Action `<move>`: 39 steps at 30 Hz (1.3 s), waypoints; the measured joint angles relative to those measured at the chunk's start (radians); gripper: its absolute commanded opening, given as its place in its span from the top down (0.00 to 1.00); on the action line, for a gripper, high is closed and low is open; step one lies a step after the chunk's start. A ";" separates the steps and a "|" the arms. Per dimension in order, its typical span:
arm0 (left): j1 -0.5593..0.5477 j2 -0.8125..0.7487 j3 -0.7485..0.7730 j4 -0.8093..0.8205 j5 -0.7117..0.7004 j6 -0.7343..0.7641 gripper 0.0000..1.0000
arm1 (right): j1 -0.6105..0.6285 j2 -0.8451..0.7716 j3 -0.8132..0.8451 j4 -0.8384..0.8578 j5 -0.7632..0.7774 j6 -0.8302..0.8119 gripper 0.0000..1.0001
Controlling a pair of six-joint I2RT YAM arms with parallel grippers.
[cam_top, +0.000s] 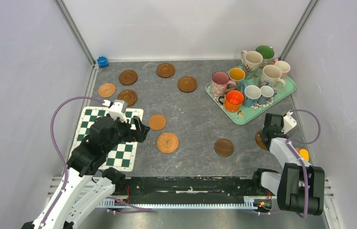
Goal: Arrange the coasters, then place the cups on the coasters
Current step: Move the coaster to the center of the board.
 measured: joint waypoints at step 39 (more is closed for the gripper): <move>0.000 -0.030 -0.010 0.000 0.000 0.000 0.00 | 0.242 -0.015 0.056 -0.186 -0.146 0.087 1.00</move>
